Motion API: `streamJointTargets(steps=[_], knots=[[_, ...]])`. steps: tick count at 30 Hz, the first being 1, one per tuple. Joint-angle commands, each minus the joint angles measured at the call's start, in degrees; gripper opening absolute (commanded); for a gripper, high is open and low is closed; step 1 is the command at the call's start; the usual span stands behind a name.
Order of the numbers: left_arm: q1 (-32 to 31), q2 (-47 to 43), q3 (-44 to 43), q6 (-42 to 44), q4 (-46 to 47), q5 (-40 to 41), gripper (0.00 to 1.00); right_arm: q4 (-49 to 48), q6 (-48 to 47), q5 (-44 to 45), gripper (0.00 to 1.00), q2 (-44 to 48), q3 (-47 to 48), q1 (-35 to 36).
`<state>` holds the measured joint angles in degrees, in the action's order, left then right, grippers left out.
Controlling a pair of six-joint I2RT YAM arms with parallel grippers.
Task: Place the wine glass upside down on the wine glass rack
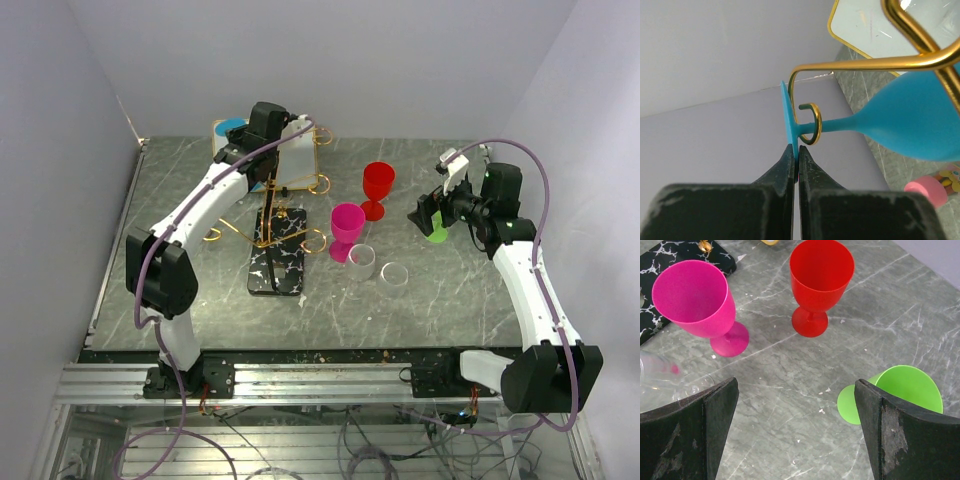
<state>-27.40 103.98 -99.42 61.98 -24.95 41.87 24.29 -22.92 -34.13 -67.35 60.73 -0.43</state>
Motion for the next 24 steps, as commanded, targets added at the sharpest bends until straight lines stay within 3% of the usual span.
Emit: streamJointTargets(steps=[1,12,24], knots=[[-1.01,-1.64,-0.01,0.10,0.30,1.70,0.09,-0.13,-0.06,-0.85,1.00,-0.15,-0.22,-0.46],[-2.11,-1.39,-0.20,-3.17,-2.76,0.65,0.15,0.51,-0.25,-1.01,1.00,-0.86,0.12,-0.49],[-2.40,-2.94,-0.72,-5.39,-4.30,-0.54,0.40,0.32,-0.32,-0.78,1.00,-0.91,-0.04,-0.51]])
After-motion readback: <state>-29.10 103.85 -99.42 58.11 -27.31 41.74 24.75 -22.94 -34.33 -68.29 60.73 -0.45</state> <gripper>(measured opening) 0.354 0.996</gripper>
